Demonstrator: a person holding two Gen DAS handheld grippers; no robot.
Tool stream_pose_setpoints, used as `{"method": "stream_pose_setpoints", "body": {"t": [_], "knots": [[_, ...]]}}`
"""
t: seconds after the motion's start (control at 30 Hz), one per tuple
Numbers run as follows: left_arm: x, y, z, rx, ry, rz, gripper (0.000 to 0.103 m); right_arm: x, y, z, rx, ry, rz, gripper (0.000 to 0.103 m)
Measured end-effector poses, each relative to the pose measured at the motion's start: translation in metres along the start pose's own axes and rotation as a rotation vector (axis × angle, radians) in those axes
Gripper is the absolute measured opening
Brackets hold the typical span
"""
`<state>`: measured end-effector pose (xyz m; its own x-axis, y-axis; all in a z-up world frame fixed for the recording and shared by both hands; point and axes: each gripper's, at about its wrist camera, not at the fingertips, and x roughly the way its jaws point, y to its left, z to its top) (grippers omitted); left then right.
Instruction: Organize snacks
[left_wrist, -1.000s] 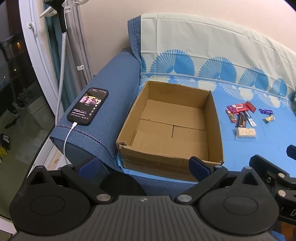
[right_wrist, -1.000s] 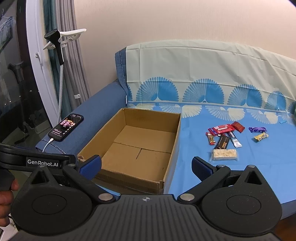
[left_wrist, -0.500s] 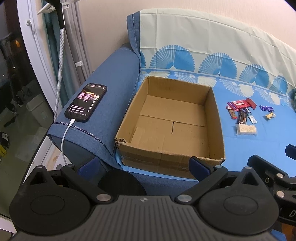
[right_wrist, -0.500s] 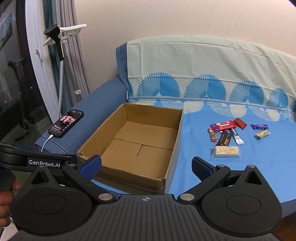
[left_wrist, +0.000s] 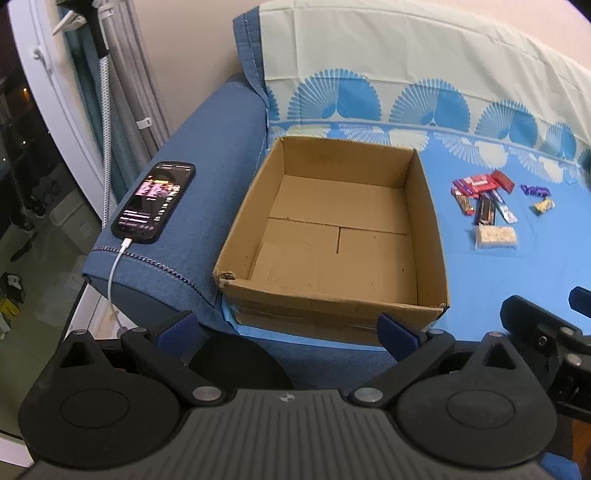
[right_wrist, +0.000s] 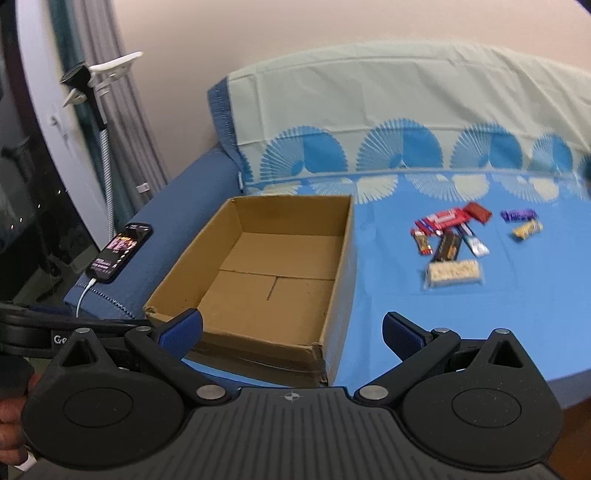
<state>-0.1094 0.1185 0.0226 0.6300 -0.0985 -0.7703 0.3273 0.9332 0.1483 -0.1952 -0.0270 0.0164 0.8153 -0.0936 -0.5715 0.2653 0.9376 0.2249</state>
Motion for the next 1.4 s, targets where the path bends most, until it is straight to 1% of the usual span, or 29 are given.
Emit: {"method": "stream_pose_setpoints", "body": {"t": [0.2,0.3,0.4,0.47,0.53,0.6,0.63,0.7,0.77,0.87,0.93,1.0,1.07,1.1,1.13,1.17,1.2,1.23,1.27,1.33,1.37,1.4], "knots": [[0.019,-0.024,0.014,0.042,0.043,0.009,0.103,0.015,-0.029,0.0,0.081,0.032,0.018,0.103],[0.029,-0.04,0.022,0.071,0.062,0.009,0.103,0.023,-0.051,0.004,0.126,0.043,-0.002,0.103],[0.04,-0.059,0.034,0.1,0.076,0.001,0.103,0.029,-0.087,0.01,0.176,0.038,-0.052,0.103],[0.047,-0.074,0.045,0.122,0.082,-0.01,0.103,0.035,-0.121,0.016,0.223,0.029,-0.094,0.103],[0.055,-0.092,0.057,0.145,0.092,-0.03,0.103,0.048,-0.152,0.021,0.263,0.028,-0.146,0.103],[0.064,-0.112,0.071,0.168,0.101,-0.057,0.103,0.06,-0.186,0.024,0.326,0.04,-0.206,0.103],[0.069,-0.124,0.079,0.182,0.103,-0.064,0.103,0.068,-0.203,0.024,0.363,0.05,-0.222,0.103],[0.079,-0.147,0.093,0.213,0.096,-0.065,0.103,0.089,-0.237,0.026,0.45,0.081,-0.239,0.103],[0.09,-0.168,0.108,0.245,0.08,-0.058,0.103,0.119,-0.266,0.028,0.544,0.122,-0.246,0.103],[0.109,-0.194,0.129,0.278,0.062,-0.042,0.103,0.168,-0.294,0.034,0.645,0.157,-0.264,0.103],[0.123,-0.208,0.143,0.295,0.055,-0.024,0.103,0.202,-0.304,0.037,0.667,0.168,-0.293,0.103],[0.138,-0.221,0.159,0.312,0.048,-0.016,0.103,0.242,-0.308,0.04,0.678,0.201,-0.319,0.102],[0.154,-0.236,0.174,0.331,0.039,-0.014,0.103,0.281,-0.311,0.037,0.682,0.253,-0.335,0.102],[0.162,-0.244,0.182,0.342,0.029,-0.018,0.103,0.294,-0.31,0.034,0.666,0.276,-0.341,0.102],[0.17,-0.252,0.19,0.356,0.02,-0.024,0.103,0.302,-0.304,0.031,0.614,0.274,-0.372,0.101],[0.179,-0.261,0.198,0.373,0.013,-0.033,0.103,0.303,-0.295,0.032,0.526,0.243,-0.405,0.095],[0.189,-0.271,0.205,0.391,0.007,-0.047,0.103,0.302,-0.287,0.031,0.437,0.217,-0.402,0.087],[0.202,-0.282,0.214,0.41,0.001,-0.063,0.103,0.298,-0.285,0.03,0.375,0.195,-0.371,0.068],[0.212,-0.29,0.221,0.422,-0.003,-0.081,0.103,0.293,-0.286,0.028,0.336,0.183,-0.355,0.055],[0.241,-0.314,0.238,0.454,-0.001,-0.135,0.103,0.279,-0.297,0.026,0.271,0.169,-0.377,0.048],[0.255,-0.327,0.245,0.473,0.003,-0.162,0.103,0.272,-0.306,0.025,0.242,0.158,-0.414,0.045],[0.269,-0.34,0.25,0.492,0.005,-0.18,0.103,0.264,-0.318,0.024,0.233,0.15,-0.45,0.045]]}}
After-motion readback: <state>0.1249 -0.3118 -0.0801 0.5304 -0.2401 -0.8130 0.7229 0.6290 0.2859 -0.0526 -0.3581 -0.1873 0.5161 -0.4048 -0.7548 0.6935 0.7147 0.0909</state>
